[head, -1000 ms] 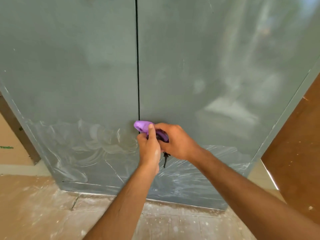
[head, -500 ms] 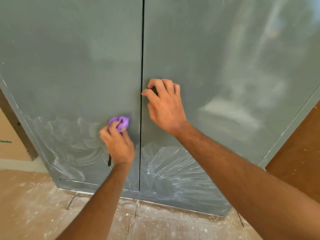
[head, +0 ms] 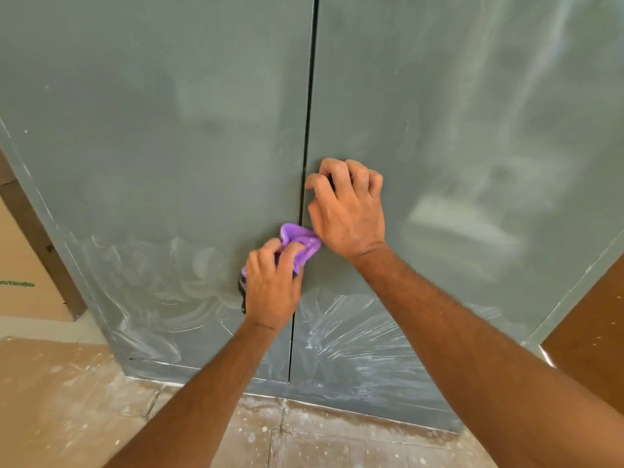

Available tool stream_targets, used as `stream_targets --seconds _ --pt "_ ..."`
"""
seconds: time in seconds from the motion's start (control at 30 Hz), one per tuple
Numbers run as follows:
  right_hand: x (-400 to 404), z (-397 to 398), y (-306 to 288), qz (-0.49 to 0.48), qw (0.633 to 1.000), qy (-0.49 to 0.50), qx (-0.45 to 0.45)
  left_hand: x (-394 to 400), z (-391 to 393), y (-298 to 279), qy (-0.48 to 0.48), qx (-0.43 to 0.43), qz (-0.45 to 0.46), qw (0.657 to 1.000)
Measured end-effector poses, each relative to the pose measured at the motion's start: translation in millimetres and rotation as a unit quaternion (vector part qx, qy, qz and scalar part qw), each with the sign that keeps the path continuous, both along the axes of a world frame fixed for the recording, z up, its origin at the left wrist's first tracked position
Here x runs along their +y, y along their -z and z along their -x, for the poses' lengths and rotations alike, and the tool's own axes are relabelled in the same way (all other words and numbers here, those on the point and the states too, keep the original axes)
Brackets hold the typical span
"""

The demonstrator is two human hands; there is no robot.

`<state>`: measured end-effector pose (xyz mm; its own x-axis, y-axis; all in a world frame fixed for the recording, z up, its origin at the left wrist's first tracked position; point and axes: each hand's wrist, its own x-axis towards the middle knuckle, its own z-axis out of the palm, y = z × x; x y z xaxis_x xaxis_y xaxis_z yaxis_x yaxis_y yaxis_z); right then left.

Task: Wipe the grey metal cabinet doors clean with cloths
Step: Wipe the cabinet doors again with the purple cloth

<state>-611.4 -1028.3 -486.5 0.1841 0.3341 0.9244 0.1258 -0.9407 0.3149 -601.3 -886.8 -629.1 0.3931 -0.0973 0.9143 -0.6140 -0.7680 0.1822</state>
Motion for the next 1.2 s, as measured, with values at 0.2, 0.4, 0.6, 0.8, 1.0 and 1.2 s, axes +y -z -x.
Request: stream_targets --seconds 0.2,0.4,0.6,0.8,1.0,1.2 --pt "0 -4 4 -0.005 1.000 0.007 -0.025 99 -19 39 -0.035 0.057 -0.050 0.996" --pt "4 -8 6 -0.017 0.999 0.013 -0.047 54 -24 5 -0.027 -0.034 -0.078 0.996" --pt "4 -11 8 -0.022 0.998 0.012 -0.057 155 -43 45 -0.064 0.020 -0.105 0.992" --pt "5 -13 11 -0.026 0.998 0.010 -0.061 113 -44 25 -0.059 -0.016 -0.083 0.995" --pt "4 -14 11 -0.024 0.998 0.012 -0.060 206 -59 42 -0.094 0.060 -0.037 0.993" --pt "4 -14 13 -0.022 0.998 0.010 -0.055 147 -58 12 -0.075 -0.008 -0.028 0.997"
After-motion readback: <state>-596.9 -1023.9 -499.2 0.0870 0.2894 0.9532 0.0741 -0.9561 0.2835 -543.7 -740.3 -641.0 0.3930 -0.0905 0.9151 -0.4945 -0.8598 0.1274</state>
